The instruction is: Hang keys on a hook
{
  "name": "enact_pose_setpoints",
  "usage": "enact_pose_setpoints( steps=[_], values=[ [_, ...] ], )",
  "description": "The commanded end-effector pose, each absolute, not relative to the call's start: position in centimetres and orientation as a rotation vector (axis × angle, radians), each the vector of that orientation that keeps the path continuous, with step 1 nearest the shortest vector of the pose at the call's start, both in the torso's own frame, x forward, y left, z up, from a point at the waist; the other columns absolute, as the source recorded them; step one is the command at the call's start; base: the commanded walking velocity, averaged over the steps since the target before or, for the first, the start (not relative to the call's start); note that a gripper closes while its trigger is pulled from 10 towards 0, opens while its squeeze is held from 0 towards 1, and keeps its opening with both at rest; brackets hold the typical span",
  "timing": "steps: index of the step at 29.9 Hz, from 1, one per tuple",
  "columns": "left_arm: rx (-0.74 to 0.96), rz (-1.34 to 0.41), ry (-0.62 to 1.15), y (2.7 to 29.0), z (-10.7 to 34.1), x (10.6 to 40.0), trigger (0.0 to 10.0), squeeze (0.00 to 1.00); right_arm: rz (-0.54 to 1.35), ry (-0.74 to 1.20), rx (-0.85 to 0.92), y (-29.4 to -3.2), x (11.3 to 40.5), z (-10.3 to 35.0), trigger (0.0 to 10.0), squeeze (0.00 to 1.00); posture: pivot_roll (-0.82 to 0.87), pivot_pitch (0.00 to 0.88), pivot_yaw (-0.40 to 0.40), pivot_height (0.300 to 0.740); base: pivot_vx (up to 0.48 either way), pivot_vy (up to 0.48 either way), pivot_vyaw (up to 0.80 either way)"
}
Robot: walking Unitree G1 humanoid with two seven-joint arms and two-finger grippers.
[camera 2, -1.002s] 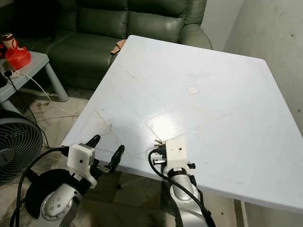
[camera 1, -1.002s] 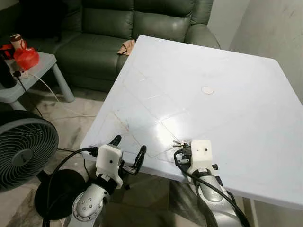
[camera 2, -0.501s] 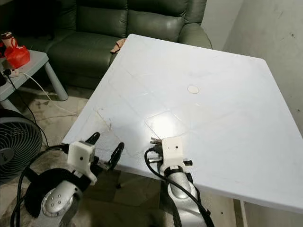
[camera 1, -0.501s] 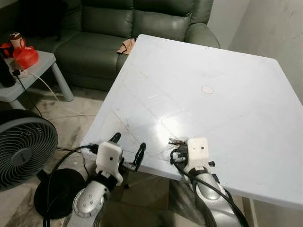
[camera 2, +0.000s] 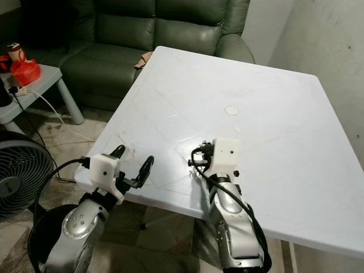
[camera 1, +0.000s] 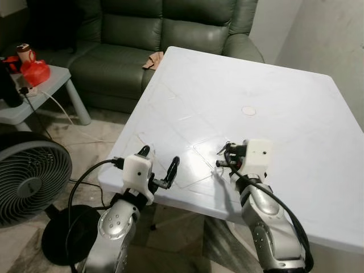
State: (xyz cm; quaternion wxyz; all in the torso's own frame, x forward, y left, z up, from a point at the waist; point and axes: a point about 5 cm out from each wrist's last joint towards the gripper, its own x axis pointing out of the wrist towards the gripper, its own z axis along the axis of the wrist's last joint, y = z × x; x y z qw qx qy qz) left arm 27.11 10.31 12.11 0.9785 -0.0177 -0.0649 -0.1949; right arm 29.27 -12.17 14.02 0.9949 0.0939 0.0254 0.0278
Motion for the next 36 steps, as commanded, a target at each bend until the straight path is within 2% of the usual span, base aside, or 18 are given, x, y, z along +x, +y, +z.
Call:
enact_pose_setpoints(
  steps=[1,4,5,6,14,18,36],
  values=[
    [-0.064,-0.371,-0.144,10.5,12.4,27.9,10.0,0.00,0.008,0.013,0.223,-13.2,29.6,14.6,0.0,0.00,0.05,0.000,-0.067,0.740,0.000,0.000,0.00],
    [-0.084,-0.365,-0.158,10.7,12.9,28.5,10.0,0.00,-0.043,-0.033,0.174,-14.3,29.7,15.0,0.0,0.00,0.04,0.000,-0.062,0.740,0.000,0.000,0.00],
    [-0.086,-0.365,-0.161,10.8,13.0,28.8,10.0,0.00,-0.070,-0.063,0.129,-14.8,29.6,15.2,8.7,0.00,0.04,0.000,-0.060,0.740,0.000,0.000,0.00],
    [-0.085,-0.367,-0.166,11.0,13.1,29.0,10.0,0.00,-0.093,-0.086,0.092,-15.3,29.5,15.3,10.0,0.00,0.03,0.000,-0.059,0.740,0.000,0.000,0.00],
    [-0.081,-0.354,-0.175,12.3,13.8,30.9,10.0,0.00,0.025,-0.138,0.200,-16.8,28.6,15.3,10.0,0.00,0.01,0.000,-0.043,0.740,0.000,0.000,0.00],
    [-0.124,-0.311,-0.140,13.3,13.7,32.3,10.0,0.00,0.042,-0.191,0.085,-18.0,28.1,14.8,10.0,0.00,0.00,0.000,-0.033,0.740,0.000,0.000,0.00],
    [-0.202,-0.217,-0.163,16.3,15.8,35.7,10.0,0.00,0.049,-0.219,0.023,-18.5,30.0,14.4,10.0,0.00,0.02,0.000,-0.011,0.740,0.000,0.000,0.00]
  ],
)
